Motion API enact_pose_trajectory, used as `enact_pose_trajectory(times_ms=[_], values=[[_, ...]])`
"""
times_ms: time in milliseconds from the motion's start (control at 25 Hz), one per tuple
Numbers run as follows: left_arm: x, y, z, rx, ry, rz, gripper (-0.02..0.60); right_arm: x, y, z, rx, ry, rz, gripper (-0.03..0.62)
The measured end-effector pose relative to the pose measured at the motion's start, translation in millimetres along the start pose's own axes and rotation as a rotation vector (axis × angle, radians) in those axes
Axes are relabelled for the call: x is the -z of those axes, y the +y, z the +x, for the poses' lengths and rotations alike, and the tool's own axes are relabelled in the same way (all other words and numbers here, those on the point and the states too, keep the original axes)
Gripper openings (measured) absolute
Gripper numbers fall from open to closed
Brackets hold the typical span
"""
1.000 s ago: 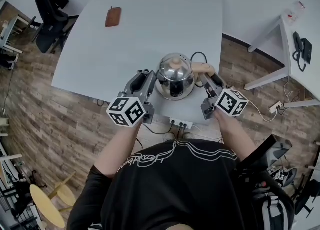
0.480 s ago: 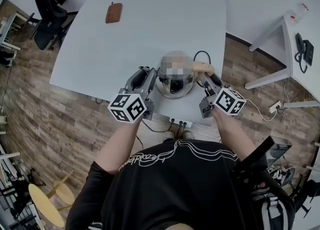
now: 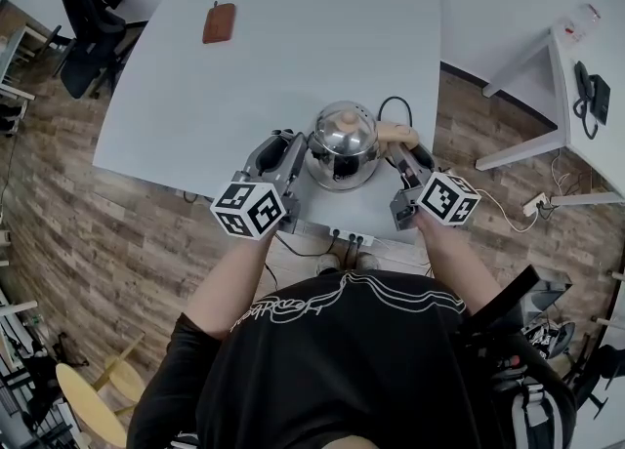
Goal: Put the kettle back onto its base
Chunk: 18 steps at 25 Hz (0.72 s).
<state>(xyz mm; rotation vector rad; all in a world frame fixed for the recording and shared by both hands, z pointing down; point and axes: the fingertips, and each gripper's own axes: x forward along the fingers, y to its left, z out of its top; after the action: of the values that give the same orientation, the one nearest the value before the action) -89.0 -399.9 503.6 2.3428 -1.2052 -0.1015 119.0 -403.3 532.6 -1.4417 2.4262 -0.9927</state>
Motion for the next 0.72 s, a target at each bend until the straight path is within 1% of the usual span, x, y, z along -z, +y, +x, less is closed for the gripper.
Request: enact_pose_trajectory(times_ms=[240,440,560,720], values=[[6.2,0.8,-0.6,0.022,0.0,-0.001,0.109,1.7,-1.8,0.8,0.022,-0.004,-0.029,0.179],[7.4,0.1,-0.1,0.039,-0.013,0.019,0.109,2.2,-4.5,0.8,0.048,-0.021,-0.034,0.179],[9.0,0.6,-0.7,0.056,-0.018,-0.001,0.107,2.9,-4.5,1.1,0.043,-0.016,-0.013,0.179],[9.9,-0.4,-0.8,0.086,0.001,-0.046,0.111,4.6,-4.5,-0.8,0.034,-0.005,0.005,0.179]])
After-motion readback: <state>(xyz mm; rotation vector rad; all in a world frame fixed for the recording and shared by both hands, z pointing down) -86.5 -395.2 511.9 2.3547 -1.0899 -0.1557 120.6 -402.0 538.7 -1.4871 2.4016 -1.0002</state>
